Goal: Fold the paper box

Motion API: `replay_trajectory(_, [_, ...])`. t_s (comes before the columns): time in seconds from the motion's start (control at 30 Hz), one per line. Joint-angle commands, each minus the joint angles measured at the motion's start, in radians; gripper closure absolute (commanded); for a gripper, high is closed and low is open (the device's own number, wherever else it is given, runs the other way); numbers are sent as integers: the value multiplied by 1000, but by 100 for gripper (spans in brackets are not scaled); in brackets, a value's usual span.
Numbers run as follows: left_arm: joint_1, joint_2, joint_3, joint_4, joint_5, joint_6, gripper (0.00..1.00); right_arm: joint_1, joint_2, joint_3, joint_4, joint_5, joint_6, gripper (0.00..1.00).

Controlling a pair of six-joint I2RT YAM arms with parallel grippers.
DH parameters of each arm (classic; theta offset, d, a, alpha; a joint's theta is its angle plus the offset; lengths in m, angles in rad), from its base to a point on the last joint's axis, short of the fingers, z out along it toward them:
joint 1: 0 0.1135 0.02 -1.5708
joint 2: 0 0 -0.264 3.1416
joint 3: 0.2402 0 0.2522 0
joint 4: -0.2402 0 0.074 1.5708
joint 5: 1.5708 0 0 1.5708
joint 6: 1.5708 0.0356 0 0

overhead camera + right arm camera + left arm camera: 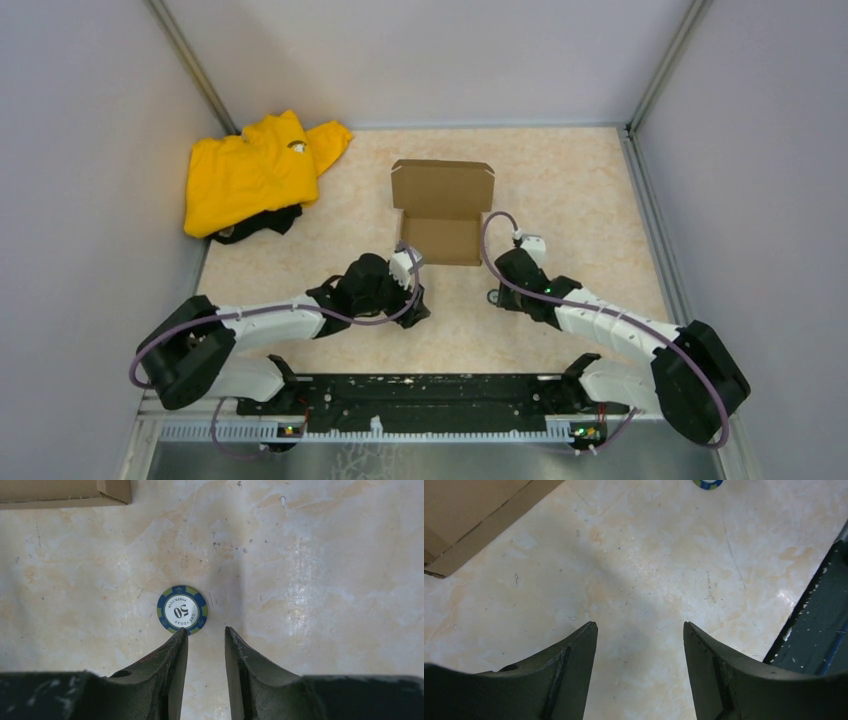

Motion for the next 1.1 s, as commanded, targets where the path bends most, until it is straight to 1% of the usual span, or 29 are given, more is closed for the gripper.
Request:
replay_trajectory(0.0, [-6, 33, 13, 6, -44, 5, 30, -8, 26, -21, 71, -4, -5, 67])
replay_trajectory(0.2, [-6, 29, -6, 36, -85, -23, 30, -56, 9, -42, 111, 17, 16, 69])
replay_trajectory(0.3, [-6, 32, -14, 56, -90, -33, 30, -80, 13, -33, 104, 39, 18, 69])
replay_trajectory(0.43, [-6, 57, -24, 94, -79, -45, 30, -85, 70, 7, 79, 57, 7, 70])
replay_trajectory(0.53, [-6, 77, -24, 108, -72, -48, 30, -84, 115, 10, 96, 51, -5, 71])
replay_trajectory(0.67, [-6, 84, -23, 110, -79, -50, 30, -85, 155, 20, 126, 13, -23, 72])
replay_trajectory(0.73, [-6, 87, -21, 106, -87, -54, 30, -85, 169, 21, 147, -14, -28, 74])
replay_trajectory(0.83, [-6, 94, -16, 98, -99, -61, 30, -69, 177, 19, 168, -49, -30, 76])
replay_trajectory(1.07, [-6, 101, -8, 85, -101, -67, 31, 30, 202, 23, 172, -48, 13, 77])
